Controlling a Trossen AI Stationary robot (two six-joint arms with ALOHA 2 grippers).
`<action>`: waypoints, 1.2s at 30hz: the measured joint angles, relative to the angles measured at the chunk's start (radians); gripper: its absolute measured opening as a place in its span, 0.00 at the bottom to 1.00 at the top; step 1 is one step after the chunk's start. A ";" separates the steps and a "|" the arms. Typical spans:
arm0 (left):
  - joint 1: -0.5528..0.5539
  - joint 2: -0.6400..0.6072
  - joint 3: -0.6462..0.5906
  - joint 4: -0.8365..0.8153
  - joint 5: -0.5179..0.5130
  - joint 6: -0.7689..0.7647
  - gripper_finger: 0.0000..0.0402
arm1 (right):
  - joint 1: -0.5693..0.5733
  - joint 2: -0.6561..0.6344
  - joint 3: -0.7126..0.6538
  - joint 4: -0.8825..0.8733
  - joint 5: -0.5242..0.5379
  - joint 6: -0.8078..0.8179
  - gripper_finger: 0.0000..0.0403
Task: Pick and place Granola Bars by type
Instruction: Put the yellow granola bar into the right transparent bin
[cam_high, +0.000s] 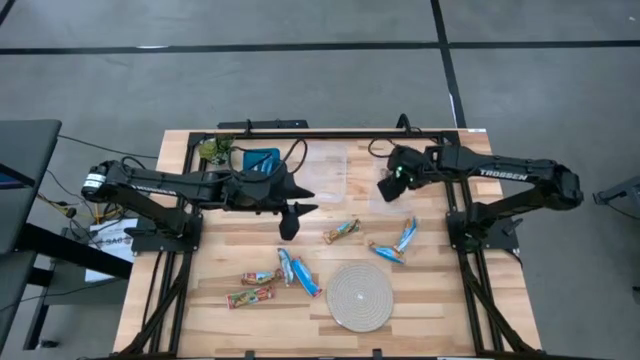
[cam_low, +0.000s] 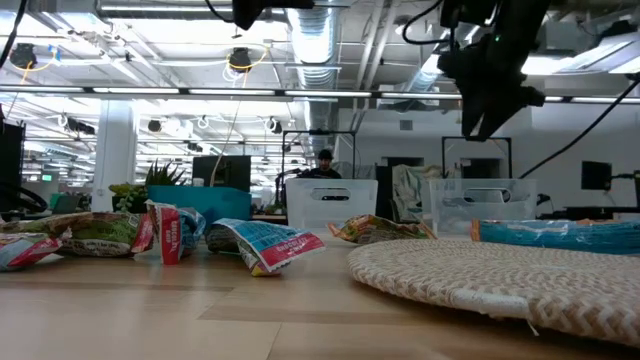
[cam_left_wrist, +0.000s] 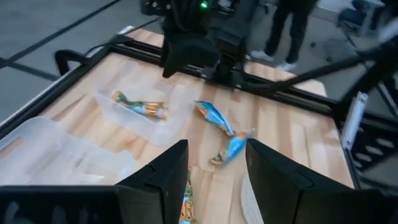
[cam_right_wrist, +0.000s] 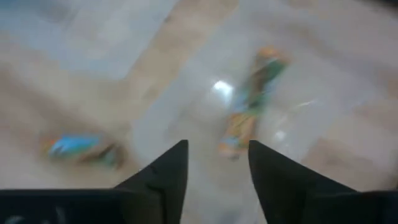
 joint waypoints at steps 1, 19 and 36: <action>0.000 0.000 0.000 -0.001 0.023 0.018 0.38 | 0.021 0.000 0.000 0.002 -0.039 -0.012 0.44; -0.001 0.006 0.001 -0.042 0.376 0.135 0.38 | 0.589 0.223 0.001 0.023 -0.142 0.152 0.49; 0.000 0.006 0.001 -0.066 0.359 0.081 0.38 | 0.533 0.544 0.001 0.129 -0.156 0.011 0.44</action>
